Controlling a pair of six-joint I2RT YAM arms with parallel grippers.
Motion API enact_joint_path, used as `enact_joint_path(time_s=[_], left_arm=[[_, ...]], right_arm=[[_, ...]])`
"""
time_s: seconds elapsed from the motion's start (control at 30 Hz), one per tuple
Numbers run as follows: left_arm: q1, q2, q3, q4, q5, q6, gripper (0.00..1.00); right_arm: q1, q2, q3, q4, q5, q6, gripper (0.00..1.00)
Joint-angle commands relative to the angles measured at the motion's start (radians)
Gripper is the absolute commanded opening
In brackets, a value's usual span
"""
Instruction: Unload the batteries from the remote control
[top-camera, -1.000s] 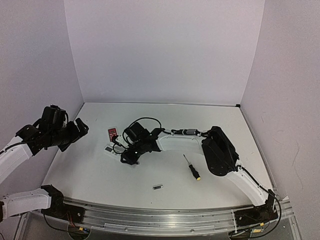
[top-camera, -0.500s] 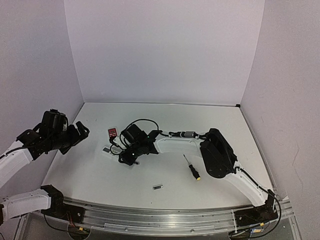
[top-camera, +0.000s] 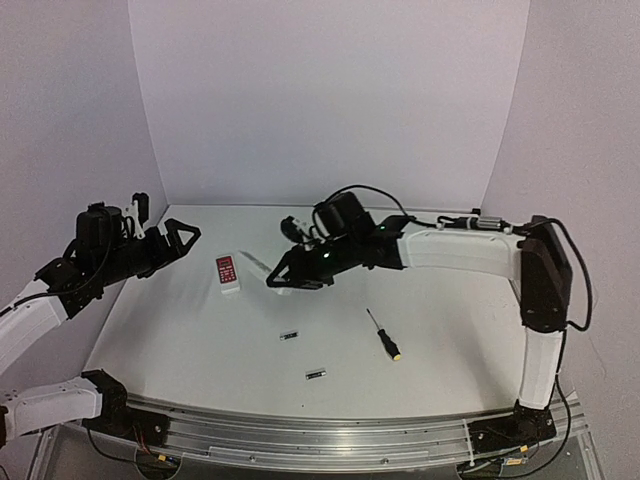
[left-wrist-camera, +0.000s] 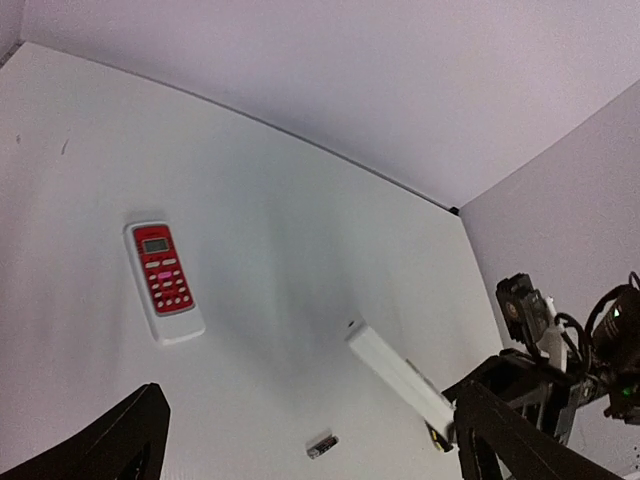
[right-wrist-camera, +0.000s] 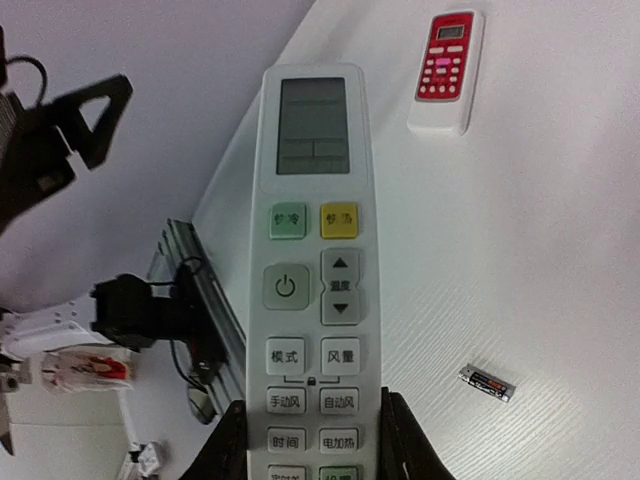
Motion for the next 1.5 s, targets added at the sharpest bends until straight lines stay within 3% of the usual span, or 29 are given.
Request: enact_joint_path(time_s=[0.0, 0.13, 0.23, 0.33, 0.43, 0.73, 1.0, 1.17, 1.47], left_arm=[[-0.001, 0.051, -0.02, 0.298, 0.265, 0.103, 1.0], [-0.001, 0.127, -0.074, 0.537, 0.727, 0.307, 1.0], [-0.001, 0.162, -0.079, 0.536, 0.959, 0.599, 1.0], [-0.001, 0.18, -0.061, 0.475, 0.983, 0.798, 1.0], [-0.001, 0.223, -0.042, 0.468, 0.995, 0.893, 1.0], [-0.006, 0.483, 0.168, 0.385, 1.175, 0.967, 0.99], [-0.1, 0.571, 0.265, 0.387, 1.175, 1.006, 0.97], [-0.146, 0.604, 0.302, 0.368, 1.231, 1.039, 0.84], [-0.171, 0.614, 0.34, 0.215, 1.31, 1.179, 0.35]], right_arm=[[-0.095, -0.136, -0.205, 0.323, -0.212, 0.327, 0.0], [-0.132, -0.237, -0.307, 0.448, -0.323, 0.488, 0.0], [-0.142, -0.3, -0.333, 0.454, -0.426, 0.584, 0.0], [-0.142, -0.347, -0.366, 0.455, -0.499, 0.66, 0.0], [-0.142, -0.407, -0.409, 0.456, -0.51, 0.677, 0.0], [-0.141, -0.461, -0.439, 0.457, -0.59, 0.73, 0.0], [-0.114, -0.421, -0.405, 0.481, -0.604, 0.751, 0.0], [-0.104, -0.403, -0.396, 0.49, -0.6, 0.758, 0.0], [-0.101, -0.398, -0.384, 0.497, -0.593, 0.766, 0.0]])
